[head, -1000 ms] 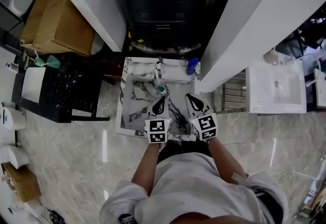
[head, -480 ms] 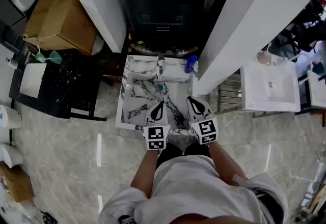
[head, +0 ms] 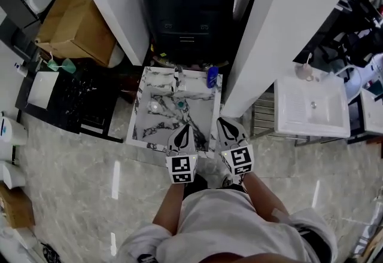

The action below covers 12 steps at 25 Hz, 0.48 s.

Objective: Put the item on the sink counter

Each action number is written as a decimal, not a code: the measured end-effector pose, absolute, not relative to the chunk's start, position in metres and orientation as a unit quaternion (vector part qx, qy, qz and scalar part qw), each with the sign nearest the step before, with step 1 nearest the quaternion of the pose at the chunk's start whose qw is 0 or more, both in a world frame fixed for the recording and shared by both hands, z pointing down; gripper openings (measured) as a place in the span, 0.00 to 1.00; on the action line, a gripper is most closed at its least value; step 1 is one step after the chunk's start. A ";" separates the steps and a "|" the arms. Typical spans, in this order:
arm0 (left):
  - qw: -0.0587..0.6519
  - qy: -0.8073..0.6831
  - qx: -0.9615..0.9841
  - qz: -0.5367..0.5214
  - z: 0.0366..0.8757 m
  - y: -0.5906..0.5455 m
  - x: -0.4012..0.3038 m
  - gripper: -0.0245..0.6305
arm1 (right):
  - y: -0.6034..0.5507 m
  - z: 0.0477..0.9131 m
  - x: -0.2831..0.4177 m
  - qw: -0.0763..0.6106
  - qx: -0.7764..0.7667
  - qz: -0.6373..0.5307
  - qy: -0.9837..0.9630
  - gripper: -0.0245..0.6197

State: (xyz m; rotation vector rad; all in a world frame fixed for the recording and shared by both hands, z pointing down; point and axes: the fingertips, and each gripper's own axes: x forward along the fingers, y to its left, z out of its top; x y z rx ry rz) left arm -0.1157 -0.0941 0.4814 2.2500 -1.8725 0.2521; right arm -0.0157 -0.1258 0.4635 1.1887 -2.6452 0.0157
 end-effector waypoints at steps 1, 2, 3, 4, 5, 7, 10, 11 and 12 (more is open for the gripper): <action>0.100 -0.636 0.760 0.086 0.480 -0.089 -0.107 0.05 | -0.121 0.462 -0.008 0.118 0.406 0.005 -0.906 0.05; 0.097 -0.638 0.759 0.087 0.478 -0.084 -0.099 0.05 | -0.116 0.460 0.000 0.114 0.405 0.005 -0.907 0.05; 0.094 -0.640 0.758 0.087 0.475 -0.079 -0.091 0.05 | -0.112 0.458 0.007 0.110 0.404 0.005 -0.908 0.05; 0.091 -0.643 0.756 0.086 0.472 -0.074 -0.084 0.05 | -0.109 0.455 0.014 0.105 0.404 0.005 -0.909 0.05; 0.087 -0.646 0.753 0.085 0.469 -0.070 -0.078 0.05 | -0.106 0.451 0.020 0.100 0.402 0.003 -0.910 0.05; 0.078 -0.656 0.746 0.081 0.460 -0.064 -0.069 0.05 | -0.101 0.442 0.029 0.088 0.399 -0.005 -0.913 0.05; 0.065 -0.670 0.736 0.073 0.445 -0.056 -0.062 0.05 | -0.095 0.426 0.039 0.071 0.391 -0.018 -0.918 0.05; 0.060 -0.674 0.733 0.072 0.440 -0.054 -0.060 0.05 | -0.093 0.420 0.040 0.065 0.385 -0.022 -0.920 0.05; 0.056 -0.678 0.730 0.074 0.436 -0.051 -0.059 0.05 | -0.091 0.416 0.041 0.061 0.380 -0.025 -0.923 0.05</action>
